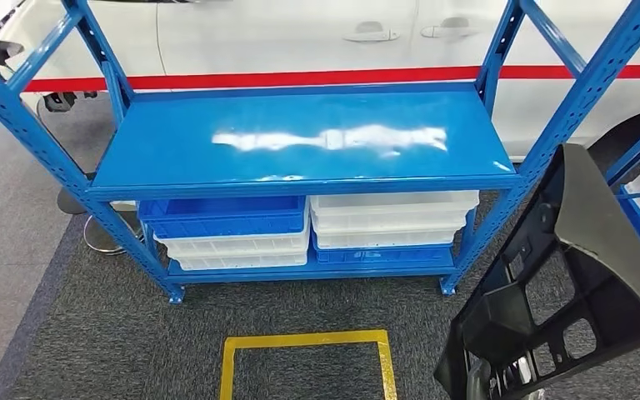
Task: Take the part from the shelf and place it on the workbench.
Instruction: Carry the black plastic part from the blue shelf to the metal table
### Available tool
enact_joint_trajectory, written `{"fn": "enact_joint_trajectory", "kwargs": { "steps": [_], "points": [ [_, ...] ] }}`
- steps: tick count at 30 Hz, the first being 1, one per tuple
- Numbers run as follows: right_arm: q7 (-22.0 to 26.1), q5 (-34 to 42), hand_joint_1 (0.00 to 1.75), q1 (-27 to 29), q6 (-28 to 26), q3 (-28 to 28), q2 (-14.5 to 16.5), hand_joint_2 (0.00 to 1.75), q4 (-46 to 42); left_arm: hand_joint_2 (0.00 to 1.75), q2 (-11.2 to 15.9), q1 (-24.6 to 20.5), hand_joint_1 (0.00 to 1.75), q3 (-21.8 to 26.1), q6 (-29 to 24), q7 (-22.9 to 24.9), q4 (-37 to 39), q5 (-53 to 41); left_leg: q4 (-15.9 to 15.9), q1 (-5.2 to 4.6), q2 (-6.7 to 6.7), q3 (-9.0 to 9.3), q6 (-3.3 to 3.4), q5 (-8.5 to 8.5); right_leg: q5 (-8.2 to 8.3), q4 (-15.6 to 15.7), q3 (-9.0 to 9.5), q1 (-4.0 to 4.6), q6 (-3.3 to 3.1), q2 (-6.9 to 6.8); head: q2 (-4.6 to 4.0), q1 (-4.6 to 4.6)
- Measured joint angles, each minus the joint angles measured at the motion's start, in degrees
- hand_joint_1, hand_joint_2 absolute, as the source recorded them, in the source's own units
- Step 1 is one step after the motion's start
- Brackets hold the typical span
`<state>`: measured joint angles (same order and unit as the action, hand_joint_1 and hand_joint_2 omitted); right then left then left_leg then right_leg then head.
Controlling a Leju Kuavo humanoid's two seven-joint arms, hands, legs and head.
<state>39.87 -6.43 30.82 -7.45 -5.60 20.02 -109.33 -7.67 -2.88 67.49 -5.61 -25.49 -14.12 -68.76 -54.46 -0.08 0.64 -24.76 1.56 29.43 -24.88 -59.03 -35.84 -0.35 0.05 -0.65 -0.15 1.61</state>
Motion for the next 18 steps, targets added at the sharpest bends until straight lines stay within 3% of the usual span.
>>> {"fn": "enact_joint_trajectory", "kwargs": {
  "steps": [3,4,5,9,10,11,13,14,15,17,18],
  "points": [
    [0.0,-0.1,1.75,0.1,0.0,0.0,0.0,1.75,0.1,1.75,0.0,0.0,0.0,0.0,0.0,0.0,0.0,0.0,0.1,0.15,0.3,-2.33,0.72,-2.11,-8.23,-7.5,-2.04,-0.24,0.75,0.38,0.0,-0.01],
    [0.0,-0.1,1.75,0.1,0.0,0.0,0.0,1.75,0.2,1.75,0.0,0.0,0.0,0.0,0.0,0.0,0.0,0.0,0.1,0.14,0.32,-2.89,0.75,-2.5,-10.13,-9.9,-2.55,-0.31,0.92,0.4,0.0,0.0],
    [0.0,-0.1,1.75,0.1,0.0,0.0,0.0,1.75,0.2,1.75,0.0,0.0,0.0,0.0,0.0,0.0,0.0,0.0,0.0,0.13,0.34,-3.21,0.76,-2.71,-10.99,-11.3,-2.81,-0.36,1.02,0.41,0.0,0.01],
    [0.0,-0.1,1.75,0.1,-0.1,0.0,0.0,1.75,0.3,1.75,0.0,0.0,0.0,0.0,0.0,0.0,0.0,0.0,-0.1,0.13,0.38,-3.79,0.71,-3.08,-11.31,-13.2,-3.01,-0.44,1.19,0.4,0.0,0.01],
    [0.0,-0.1,1.75,0.1,-0.1,0.0,0.0,1.75,0.3,1.75,0.0,0.0,0.0,0.0,0.0,0.0,0.0,0.0,-0.4,0.16,0.42,-4.46,0.62,-3.44,-10.5,-14.0,-2.72,-0.57,1.35,0.4,0.0,0.0],
    [0.0,-0.2,1.75,0.1,-0.1,0.0,0.0,1.75,0.4,1.75,0.0,0.0,0.0,0.0,0.0,0.0,0.0,0.0,-1.2,0.21,0.43,-5.83,0.32,-3.94,-8.9,-12.0,-0.14,-0.89,1.6,0.39,0.0,0.0],
    [0.0,-0.3,1.75,0.1,-0.2,0.0,0.0,1.75,0.6,1.75,0.0,0.1,0.0,0.0,0.1,0.1,0.0,-0.1,-3.2,0.2,0.37,-8.65,-0.54,-4.76,-7.13,-4.4,6.73,-1.27,1.65,0.4,0.0,0.0],
    [0.0,-0.4,1.75,0.1,-0.3,0.0,0.0,1.75,0.7,1.75,0.0,0.1,0.0,0.0,0.1,0.1,0.0,-0.2,-4.0,0.17,0.33,-9.63,-1.06,-5.06,-7.16,-0.2,9.79,-1.33,1.35,0.39,0.0,0.01],
    [0.0,-0.5,1.75,0.2,-0.4,0.0,0.0,1.75,0.8,1.75,0.0,0.1,0.0,0.0,0.2,0.1,0.0,-0.3,-4.3,0.16,0.31,-9.87,-1.46,-5.3,-7.88,1.2,10.52,-1.14,0.85,0.39,0.0,0.01],
    [-0.1,-0.1,1.75,0.4,-0.7,0.0,0.1,1.75,0.9,1.75,-0.1,0.2,0.0,0.0,0.2,0.1,0.0,-0.6,-4.5,0.42,0.26,-10.16,-2.3,-5.65,-7.51,1.5,10.11,-1.02,-0.35,0.3,0.0,0.01],
    [-0.1,0.4,1.75,0.6,-0.5,0.0,0.1,1.75,1.0,1.75,-0.2,0.3,0.0,0.0,0.2,0.0,0.0,-0.7,-5.2,0.6,0.19,-10.52,-2.65,-4.89,-7.08,1.6,9.79,-0.99,-0.9,0.3,0.0,0.01]
  ]
}}
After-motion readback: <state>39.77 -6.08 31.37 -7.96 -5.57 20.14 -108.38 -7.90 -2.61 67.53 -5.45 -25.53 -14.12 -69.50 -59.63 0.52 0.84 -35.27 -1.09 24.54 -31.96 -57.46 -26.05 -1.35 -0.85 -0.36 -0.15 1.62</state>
